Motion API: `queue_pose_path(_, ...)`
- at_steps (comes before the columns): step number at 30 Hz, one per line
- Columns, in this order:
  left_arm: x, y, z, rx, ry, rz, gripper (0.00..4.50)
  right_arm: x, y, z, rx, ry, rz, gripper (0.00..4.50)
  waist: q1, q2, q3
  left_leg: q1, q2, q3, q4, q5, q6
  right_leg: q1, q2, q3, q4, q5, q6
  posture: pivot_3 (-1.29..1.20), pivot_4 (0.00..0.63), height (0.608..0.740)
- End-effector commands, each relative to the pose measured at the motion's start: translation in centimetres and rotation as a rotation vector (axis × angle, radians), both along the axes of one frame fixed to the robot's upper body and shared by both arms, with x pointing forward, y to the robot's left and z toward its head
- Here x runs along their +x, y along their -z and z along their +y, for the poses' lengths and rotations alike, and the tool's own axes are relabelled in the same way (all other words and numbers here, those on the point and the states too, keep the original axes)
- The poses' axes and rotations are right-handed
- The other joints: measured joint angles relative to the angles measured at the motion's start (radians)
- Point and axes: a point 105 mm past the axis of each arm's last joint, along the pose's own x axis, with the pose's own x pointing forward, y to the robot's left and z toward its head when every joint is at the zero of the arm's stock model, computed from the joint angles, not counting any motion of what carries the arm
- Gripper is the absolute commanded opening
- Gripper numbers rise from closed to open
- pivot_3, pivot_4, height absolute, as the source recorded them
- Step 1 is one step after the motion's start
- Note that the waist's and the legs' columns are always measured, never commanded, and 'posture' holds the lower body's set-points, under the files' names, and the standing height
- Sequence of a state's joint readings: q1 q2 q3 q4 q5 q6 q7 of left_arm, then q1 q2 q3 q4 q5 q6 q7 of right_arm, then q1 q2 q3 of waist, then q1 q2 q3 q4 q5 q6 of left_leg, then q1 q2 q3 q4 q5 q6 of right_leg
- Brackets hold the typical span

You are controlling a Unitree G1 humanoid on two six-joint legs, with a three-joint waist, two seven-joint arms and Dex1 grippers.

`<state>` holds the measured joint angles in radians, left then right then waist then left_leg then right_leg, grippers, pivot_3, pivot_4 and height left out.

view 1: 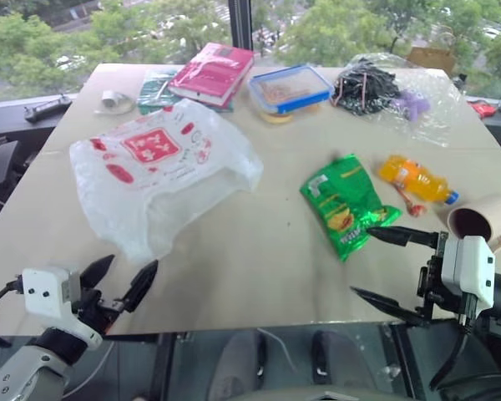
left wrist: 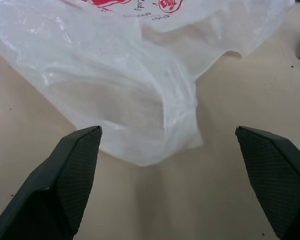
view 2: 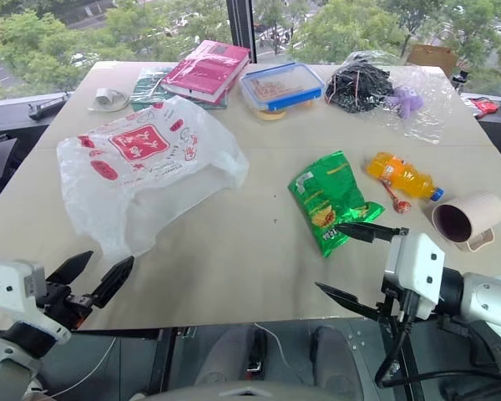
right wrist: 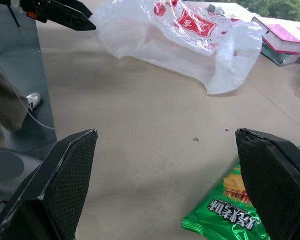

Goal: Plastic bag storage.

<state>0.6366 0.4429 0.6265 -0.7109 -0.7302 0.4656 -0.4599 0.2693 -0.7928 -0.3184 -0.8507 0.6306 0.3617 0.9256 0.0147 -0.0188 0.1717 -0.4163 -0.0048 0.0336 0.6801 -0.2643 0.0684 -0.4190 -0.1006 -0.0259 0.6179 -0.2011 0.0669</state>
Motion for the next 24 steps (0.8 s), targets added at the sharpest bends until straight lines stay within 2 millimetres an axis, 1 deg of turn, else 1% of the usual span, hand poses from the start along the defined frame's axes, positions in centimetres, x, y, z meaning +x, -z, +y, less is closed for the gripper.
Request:
queue_pose_path(1, -0.3, -0.3, -0.7, 0.015, 0.024, -0.009, 4.48, -0.2, -0.1, 0.0, -0.004, -0.017, -0.027, 4.5, 0.0, 0.0, 0.0, 0.0, 0.0, 0.0, 0.0, 0.0, 0.0, 0.0, 0.0, 0.0, 0.0, 0.0, 0.0, 0.0, 0.15, 0.74)
queue_pose_path(4, 0.7, 0.1, -1.0, 0.004, 0.017, -0.002, 4.48, -0.1, 0.0, -0.1, -0.003, -0.015, -0.031, 4.5, 0.002, 0.0, 0.0, 0.0, 0.0, 0.0, 0.0, 0.0, 0.0, 0.0, 0.0, -0.001, 0.0, 0.001, -0.001, 0.0, 0.15, 0.74)
queue_pose_path(6, 1.8, 0.3, -1.4, -0.005, 0.015, 0.001, 4.48, -0.1, 0.1, -0.2, -0.002, -0.011, -0.034, 4.5, 0.004, 0.0, 0.0, 0.0, 0.0, 0.0, 0.0, 0.0, 0.0, 0.0, 0.0, -0.001, 0.0, 0.001, -0.001, 0.0, 0.15, 0.74)
queue_pose_path(7, 2.2, 0.4, -1.6, -0.011, 0.019, -0.001, 3.97, -0.1, 0.1, -0.2, -0.001, -0.008, -0.036, 4.5, 0.004, 0.0, 0.0, 0.0, 0.0, 0.0, 0.001, 0.0, 0.0, 0.001, 0.0, -0.001, 0.001, 0.001, -0.001, 0.0, 0.15, 0.74)
queue_pose_path(9, 3.0, 0.3, -2.3, -0.019, 0.046, -0.009, 3.36, -0.1, 0.1, -0.2, -0.002, 0.001, -0.04, 4.5, 0.003, 0.0, 0.0, 0.001, 0.0, -0.001, 0.001, 0.0, 0.0, 0.002, 0.001, -0.001, 0.001, 0.001, -0.001, 0.0, 0.15, 0.74)
queue_pose_path(10, 3.4, 0.2, -2.7, -0.024, 0.063, -0.014, 2.8, -0.1, 0.1, -0.3, -0.004, 0.007, -0.044, 4.5, 0.002, 0.0, 0.0, 0.001, 0.0, -0.001, 0.001, 0.0, 0.0, 0.002, 0.002, -0.001, 0.001, 0.001, -0.001, 0.0, 0.15, 0.74)
queue_pose_path(13, 4.5, 0.1, -3.5, -0.028, 0.119, -0.029, 1.38, 0.0, 0.0, -0.4, -0.009, 0.021, -0.052, 4.5, 0.001, 0.0, 0.0, 0.001, 0.0, -0.001, 0.001, 0.0, 0.0, 0.002, 0.005, -0.001, 0.001, 0.001, -0.002, 0.0, 0.15, 0.74)
queue_pose_path(15, 4.9, -0.1, -4.6, -0.043, 0.185, -0.039, 0.26, 0.0, 0.0, -0.5, -0.012, 0.037, -0.057, 4.5, 0.001, 0.0, 0.0, 0.001, 0.0, -0.001, 0.001, 0.0, 0.0, 0.002, 0.005, -0.001, 0.001, 0.001, -0.002, 0.0, 0.15, 0.74)
queue_pose_path(16, 5.0, -0.3, -5.4, -0.044, 0.236, -0.046, 0.03, 0.1, 0.1, -0.6, -0.021, 0.049, -0.061, 4.5, 0.001, 0.0, 0.0, 0.001, 0.0, -0.001, 0.001, 0.0, 0.0, 0.002, 0.005, -0.001, 0.001, 0.001, -0.002, 0.0, 0.15, 0.74)
queue_pose_path(19, 5.6, -0.8, -7.3, -0.065, 0.342, -0.069, 0.03, 0.4, 0.3, -0.9, -0.044, 0.087, -0.063, 4.5, 0.002, 0.0, 0.0, 0.001, 0.0, -0.001, 0.002, 0.0, 0.0, 0.002, 0.005, -0.001, 0.001, 0.001, -0.002, 0.0, 0.15, 0.74)
queue_pose_path(21, 6.0, -1.1, -9.0, -0.091, 0.44, -0.079, 0.03, 1.0, 0.5, -1.2, -0.053, 0.139, -0.068, 4.5, 0.006, 0.0, 0.0, 0.001, 0.0, -0.001, 0.002, 0.0, 0.0, 0.002, 0.005, -0.001, 0.002, 0.001, -0.002, 0.0, 0.15, 0.74)
queue_pose_path(24, 6.3, -1.6, -11.1, -0.13, 0.563, -0.082, 0.03, 1.4, 0.7, -1.5, -0.07, 0.203, -0.06, 4.5, 0.005, 0.0, 0.0, 0.001, 0.0, -0.001, 0.003, 0.0, 0.0, 0.003, 0.005, -0.001, 0.002, 0.001, -0.002, 0.0, 0.15, 0.74)
